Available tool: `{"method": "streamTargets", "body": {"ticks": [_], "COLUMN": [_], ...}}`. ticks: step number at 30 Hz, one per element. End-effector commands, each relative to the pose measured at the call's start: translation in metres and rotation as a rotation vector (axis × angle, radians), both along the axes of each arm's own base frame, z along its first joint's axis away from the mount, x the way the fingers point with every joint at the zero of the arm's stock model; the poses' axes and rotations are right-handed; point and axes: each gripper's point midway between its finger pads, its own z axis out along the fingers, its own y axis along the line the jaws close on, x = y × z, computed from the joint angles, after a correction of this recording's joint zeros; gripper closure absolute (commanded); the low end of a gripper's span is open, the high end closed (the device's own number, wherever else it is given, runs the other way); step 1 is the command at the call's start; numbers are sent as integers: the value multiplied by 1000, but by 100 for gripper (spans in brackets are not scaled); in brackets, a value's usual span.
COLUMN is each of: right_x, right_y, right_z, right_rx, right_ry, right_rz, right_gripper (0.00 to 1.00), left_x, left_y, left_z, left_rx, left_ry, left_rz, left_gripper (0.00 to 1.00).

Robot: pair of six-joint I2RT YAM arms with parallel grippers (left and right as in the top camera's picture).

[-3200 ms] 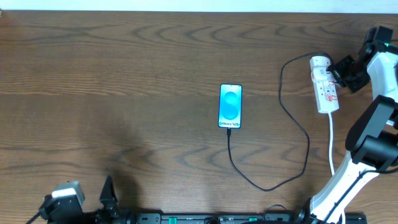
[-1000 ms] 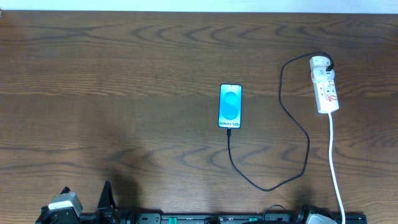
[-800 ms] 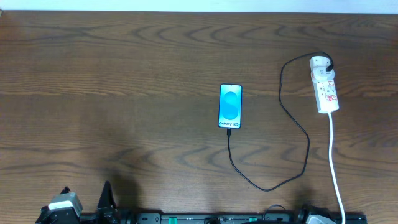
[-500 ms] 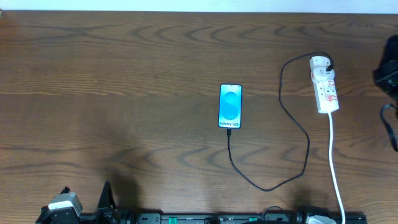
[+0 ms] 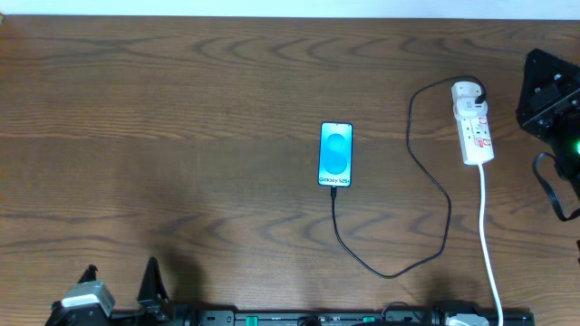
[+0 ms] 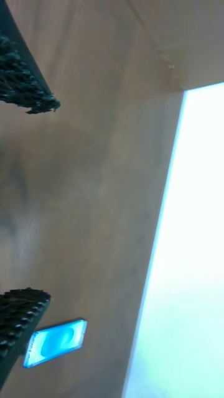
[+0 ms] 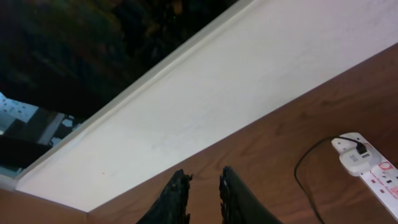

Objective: Plug charger to phone and switch on socket

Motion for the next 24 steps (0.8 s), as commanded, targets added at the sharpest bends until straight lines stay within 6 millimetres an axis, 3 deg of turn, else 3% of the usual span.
{"method": "streamTargets", "body": {"ticks": [1, 5, 10, 15, 24], "right_x": [0, 0, -5, -15, -35], "right_y": [2, 2, 2, -1, -3], "right_z": [-1, -1, 4, 11, 23], "right_rx": [1, 2, 2, -1, -13], "right_ry": [2, 0, -18, -46, -97], "right_rz": [4, 4, 4, -9, -19], "right_gripper": [83, 82, 79, 78, 78], "left_x": [4, 20, 44, 70, 106], "left_y": [2, 1, -7, -29, -31], "left_z": [19, 35, 30, 10, -45], "left_rx": [-10, -20, -29, -46, -42], "left_ry": [-89, -178, -208, -199, -129], "left_rz": [20, 19, -15, -124, -117], "left_gripper": [8, 8, 8, 8, 8]}}
